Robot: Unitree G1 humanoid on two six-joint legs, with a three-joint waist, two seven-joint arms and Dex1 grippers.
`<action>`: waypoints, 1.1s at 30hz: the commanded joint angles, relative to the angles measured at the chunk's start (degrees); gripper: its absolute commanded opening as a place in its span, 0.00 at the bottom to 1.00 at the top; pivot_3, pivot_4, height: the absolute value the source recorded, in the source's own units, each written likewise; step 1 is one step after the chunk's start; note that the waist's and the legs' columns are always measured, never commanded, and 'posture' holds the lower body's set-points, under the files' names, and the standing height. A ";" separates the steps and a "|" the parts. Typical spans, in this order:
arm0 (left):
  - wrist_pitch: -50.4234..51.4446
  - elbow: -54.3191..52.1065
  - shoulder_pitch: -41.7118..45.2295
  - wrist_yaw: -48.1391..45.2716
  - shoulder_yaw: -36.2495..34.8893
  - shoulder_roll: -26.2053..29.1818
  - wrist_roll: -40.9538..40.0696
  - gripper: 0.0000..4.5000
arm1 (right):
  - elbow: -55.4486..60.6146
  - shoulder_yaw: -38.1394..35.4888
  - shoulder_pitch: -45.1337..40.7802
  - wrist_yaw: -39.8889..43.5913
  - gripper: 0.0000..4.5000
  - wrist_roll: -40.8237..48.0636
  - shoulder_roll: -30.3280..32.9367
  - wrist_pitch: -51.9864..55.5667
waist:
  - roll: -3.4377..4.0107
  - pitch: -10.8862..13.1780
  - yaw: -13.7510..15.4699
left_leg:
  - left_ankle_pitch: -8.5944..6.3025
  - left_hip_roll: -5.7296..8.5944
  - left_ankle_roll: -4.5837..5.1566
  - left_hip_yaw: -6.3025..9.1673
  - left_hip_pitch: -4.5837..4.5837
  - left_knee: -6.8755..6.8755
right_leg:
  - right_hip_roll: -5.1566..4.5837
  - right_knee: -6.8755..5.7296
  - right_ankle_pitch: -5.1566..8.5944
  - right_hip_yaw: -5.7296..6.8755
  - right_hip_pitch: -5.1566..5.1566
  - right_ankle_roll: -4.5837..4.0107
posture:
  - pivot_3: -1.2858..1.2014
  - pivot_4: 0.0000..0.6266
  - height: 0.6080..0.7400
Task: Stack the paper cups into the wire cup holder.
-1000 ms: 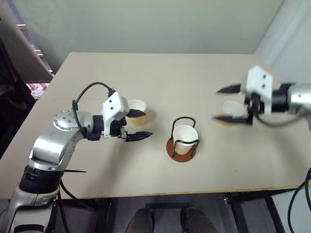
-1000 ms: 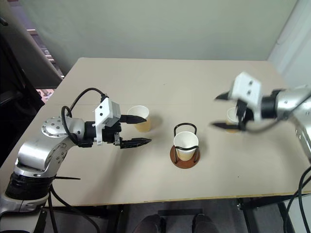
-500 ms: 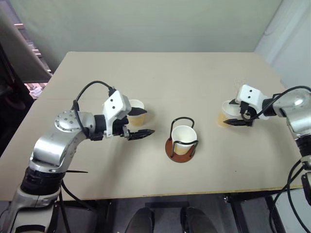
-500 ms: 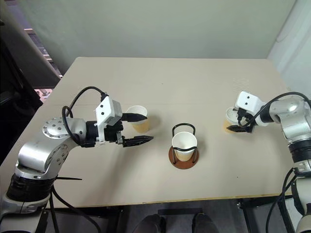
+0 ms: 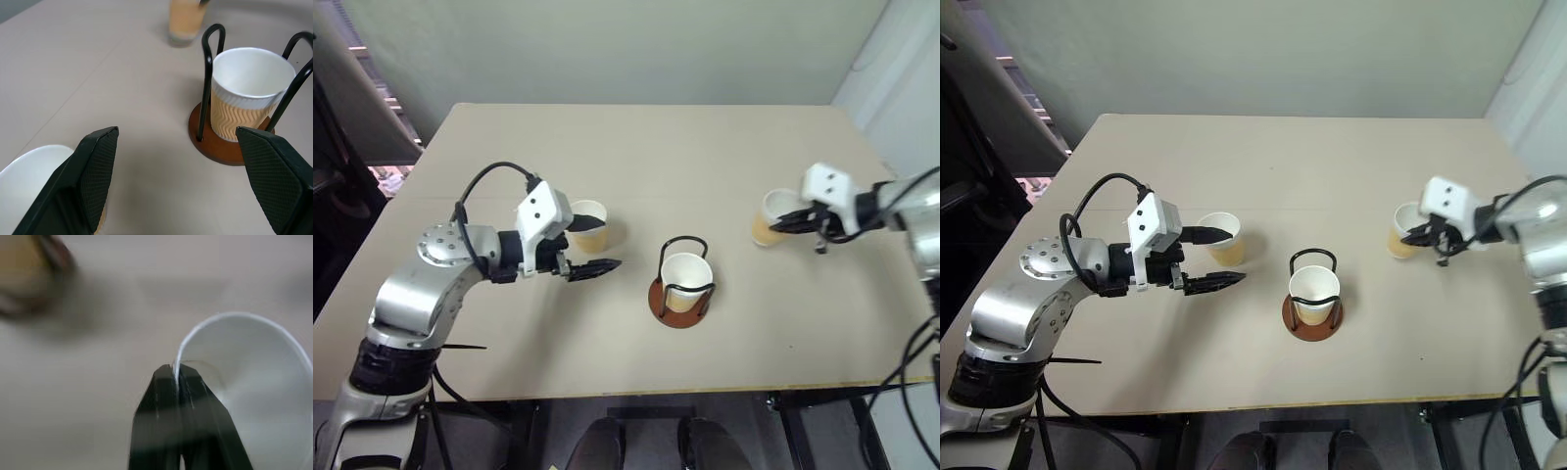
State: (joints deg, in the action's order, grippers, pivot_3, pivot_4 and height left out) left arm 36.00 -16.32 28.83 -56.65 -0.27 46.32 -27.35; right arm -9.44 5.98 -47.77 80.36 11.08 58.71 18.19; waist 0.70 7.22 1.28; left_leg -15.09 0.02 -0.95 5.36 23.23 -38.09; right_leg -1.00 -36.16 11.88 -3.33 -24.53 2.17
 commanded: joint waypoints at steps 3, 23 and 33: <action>-1.81 0.32 1.20 -1.13 -0.47 0.11 0.12 0.92 | 22.11 -10.34 -2.70 0.66 0.01 18.57 1.85 16.33 | -0.06 -0.03 -0.26 | -0.02 -0.08 -0.07 0.01 -0.05 -0.01 | 0.13 0.12 0.02 -0.01 0.08 -0.03 | 0.52 0.24 1.00; -1.82 -0.47 0.96 -1.62 0.44 0.11 0.39 0.92 | 37.56 0.33 5.40 -9.56 0.22 20.58 -3.64 22.44 | -0.08 -0.02 -0.60 | 0.15 -0.10 0.04 0.08 -0.28 -0.16 | 0.12 -0.19 -0.05 -0.01 0.19 -0.07 | 0.52 0.24 1.00; -8.44 11.90 9.56 -4.52 -1.02 8.18 6.93 0.92 | 28.59 -12.11 4.36 -13.30 1.00 24.79 -3.31 24.09 | -0.12 0.01 -0.42 | 0.11 -0.10 0.12 0.10 -0.25 -0.16 | 0.12 -0.23 -0.06 -0.02 0.15 -0.09 | 0.52 0.24 1.00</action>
State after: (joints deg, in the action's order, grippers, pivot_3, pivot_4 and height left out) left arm 30.24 -6.16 35.70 -60.20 0.88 52.36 -22.34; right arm 21.94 1.83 -41.85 68.92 33.34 54.69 41.82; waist 0.58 7.22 0.86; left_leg -15.08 -0.07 -0.65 5.49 23.04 -38.26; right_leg -0.89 -36.39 11.78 -3.35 -24.41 2.05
